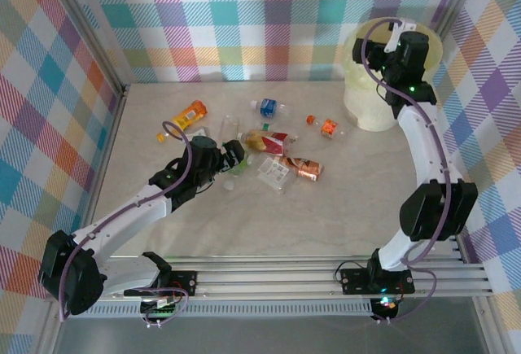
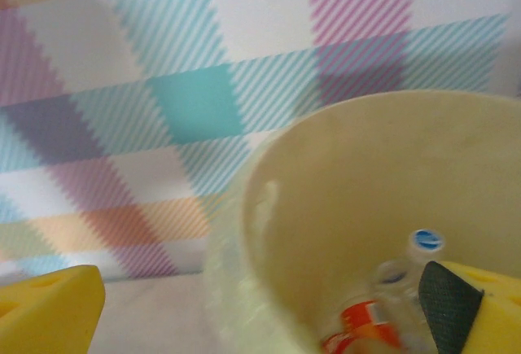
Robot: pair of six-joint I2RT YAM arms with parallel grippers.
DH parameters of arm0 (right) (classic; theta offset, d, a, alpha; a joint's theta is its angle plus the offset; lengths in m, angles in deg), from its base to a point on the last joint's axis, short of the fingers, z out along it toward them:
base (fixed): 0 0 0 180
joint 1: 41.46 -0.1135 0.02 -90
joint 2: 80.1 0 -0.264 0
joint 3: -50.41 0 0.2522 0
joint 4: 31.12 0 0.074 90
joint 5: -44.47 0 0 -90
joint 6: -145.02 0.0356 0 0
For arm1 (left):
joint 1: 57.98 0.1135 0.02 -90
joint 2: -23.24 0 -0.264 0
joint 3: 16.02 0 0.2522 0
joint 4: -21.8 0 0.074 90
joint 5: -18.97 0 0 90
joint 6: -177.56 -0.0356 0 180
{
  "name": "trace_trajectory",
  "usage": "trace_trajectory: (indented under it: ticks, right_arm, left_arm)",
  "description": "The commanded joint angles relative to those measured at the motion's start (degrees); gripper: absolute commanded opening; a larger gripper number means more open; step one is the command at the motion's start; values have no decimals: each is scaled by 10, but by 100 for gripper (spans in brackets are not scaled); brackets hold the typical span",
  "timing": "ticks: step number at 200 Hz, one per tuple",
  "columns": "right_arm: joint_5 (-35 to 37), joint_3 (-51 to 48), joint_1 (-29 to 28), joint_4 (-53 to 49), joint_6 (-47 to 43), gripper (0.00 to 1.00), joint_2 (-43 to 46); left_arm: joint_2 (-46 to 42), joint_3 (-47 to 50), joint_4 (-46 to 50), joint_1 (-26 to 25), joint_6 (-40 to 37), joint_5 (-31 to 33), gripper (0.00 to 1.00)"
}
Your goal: Put the plastic bottles in the bin
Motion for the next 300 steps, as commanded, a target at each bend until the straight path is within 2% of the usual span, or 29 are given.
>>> trace_trajectory:
  ticks: [1,20,48,75,106,148,175,238,268,300]
  right_arm:
    - [-144,-48,-9,13,46,100,43]
    - [-208,-109,-23,17,70,100,67]
    - [-243,-176,-57,3,67,100,85]
    - [-266,-215,-83,-33,13,100,78]
    - [-316,-213,-103,-157,-87,100,54]
    - [-280,-227,-115,-236,-199,100,32]
    - [-221,-229,-120,-269,-257,100,10]
    - [-119,-219,-174,-346,-432,100,-62]
    - [-85,-212,-199,-365,-476,100,-90]
    - [-45,-215,-217,-339,-502,98,-101]
  left_arm:
    - [-12,-10,19,7,17,21,100]
    - [-9,-5,13,8,30,20,100]
    - [-6,0,3,10,48,14,100]
    - [-2,4,-5,11,55,7,100]
    - [9,4,-21,11,49,-24,100]
    - [25,-10,-44,12,4,-85,100]
    - [33,-26,-39,11,-20,-108,100]
    - [36,-22,-49,11,-15,-105,100]
    - [35,-20,-48,11,-13,-99,100]
    - [36,-18,-48,12,-8,-90,100]
